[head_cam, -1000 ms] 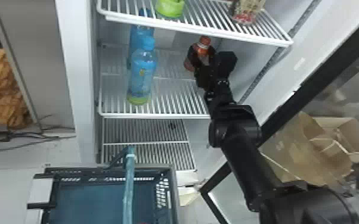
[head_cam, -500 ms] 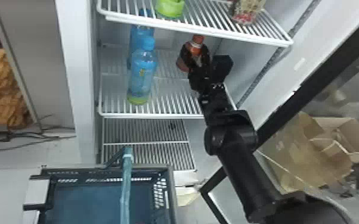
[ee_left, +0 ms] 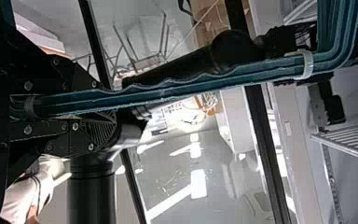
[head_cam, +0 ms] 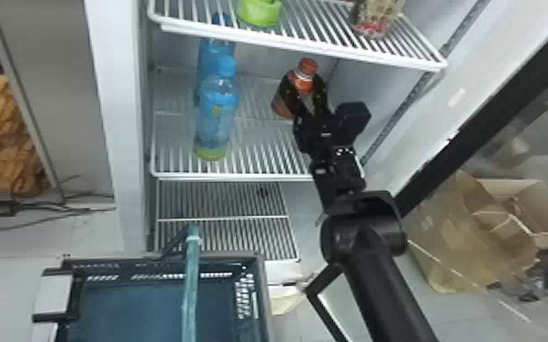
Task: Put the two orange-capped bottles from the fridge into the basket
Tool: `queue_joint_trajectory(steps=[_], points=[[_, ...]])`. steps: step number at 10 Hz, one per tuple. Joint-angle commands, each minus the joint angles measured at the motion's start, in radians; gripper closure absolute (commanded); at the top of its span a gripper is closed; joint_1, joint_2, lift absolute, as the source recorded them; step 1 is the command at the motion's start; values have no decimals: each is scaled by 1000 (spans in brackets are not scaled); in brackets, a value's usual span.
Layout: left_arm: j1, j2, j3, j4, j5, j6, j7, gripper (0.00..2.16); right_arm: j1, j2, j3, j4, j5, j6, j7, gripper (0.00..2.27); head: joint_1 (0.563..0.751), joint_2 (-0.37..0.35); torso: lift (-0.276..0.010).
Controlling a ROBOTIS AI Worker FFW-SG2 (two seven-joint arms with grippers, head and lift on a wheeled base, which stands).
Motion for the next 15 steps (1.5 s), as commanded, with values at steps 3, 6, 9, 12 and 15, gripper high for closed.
queue_joint_trajectory(steps=[3, 6, 9, 12, 15], points=[[2, -1, 4, 0, -1, -2, 0, 1197, 217, 2, -58, -308, -10, 69, 34, 878, 695, -350, -235], [2, -3, 4, 0, 1, -2, -2, 1197, 372, 2, -76, -533, -69, 138, 55, 878, 695, -350, -235], [5, -3, 6, 0, 1, -2, -3, 1197, 512, 14, -106, -710, -127, 253, 81, 877, 695, -350, -235], [7, -4, 8, 0, -3, 0, -5, 1196, 664, 27, -130, -965, -207, 405, 107, 877, 695, -350, -235], [10, -6, 8, -2, -1, 0, -6, 1196, 769, 27, -144, -1154, -291, 589, 149, 877, 695, -350, -235]])
